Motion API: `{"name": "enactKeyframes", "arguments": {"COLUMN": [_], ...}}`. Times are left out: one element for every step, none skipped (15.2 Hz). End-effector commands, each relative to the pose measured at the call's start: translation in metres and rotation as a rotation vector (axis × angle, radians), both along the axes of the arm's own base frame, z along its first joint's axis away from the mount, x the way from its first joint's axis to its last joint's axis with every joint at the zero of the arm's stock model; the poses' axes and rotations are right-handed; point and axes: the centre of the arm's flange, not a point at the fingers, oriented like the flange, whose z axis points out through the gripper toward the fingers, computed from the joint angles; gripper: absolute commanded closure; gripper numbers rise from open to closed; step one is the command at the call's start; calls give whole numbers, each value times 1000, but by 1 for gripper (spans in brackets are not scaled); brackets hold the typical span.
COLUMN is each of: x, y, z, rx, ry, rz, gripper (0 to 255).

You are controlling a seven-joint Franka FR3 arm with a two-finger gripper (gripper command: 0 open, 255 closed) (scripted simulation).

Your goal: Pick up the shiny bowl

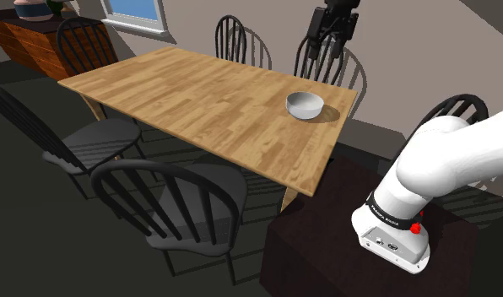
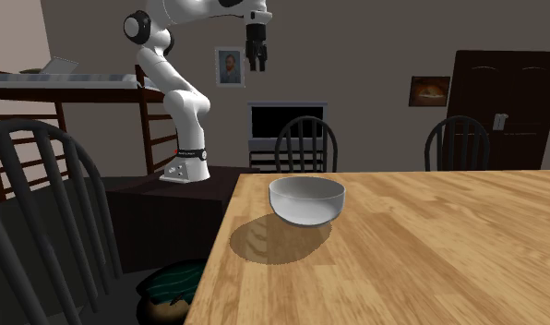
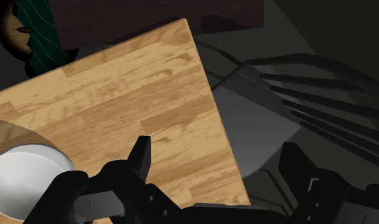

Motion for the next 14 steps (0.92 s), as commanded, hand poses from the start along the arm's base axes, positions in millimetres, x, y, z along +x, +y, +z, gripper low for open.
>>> {"name": "enactKeyframes", "arguments": {"x": [0, 7, 15, 22, 29, 37, 44, 51, 58, 65, 73, 80, 87, 94], "y": [0, -6, -11, -17, -23, -29, -35, -41, -47, -53, -59, -65, -72, -78], "z": [0, -9, -18, -27, -36, -45, -54, -63, -72, -81, -90, -99, -108, -117], "rx": [0, -5, -11, -16, -21, -27, -32, -37, -43, -48, -53, -59, -64, -70], "ry": [0, 3, 7, 10, 13, 16, 20, 23, 26, 29, 33, 36, 39, 43], "rz": [0, -1, -1, -2, -2, -3, -3, -4, -4, -5, -5, -6, -6, -7], "gripper": [0, 0, 0, 0, 0, 0, 0, 0, 0, 0, 0, 0, 0, 0]}}
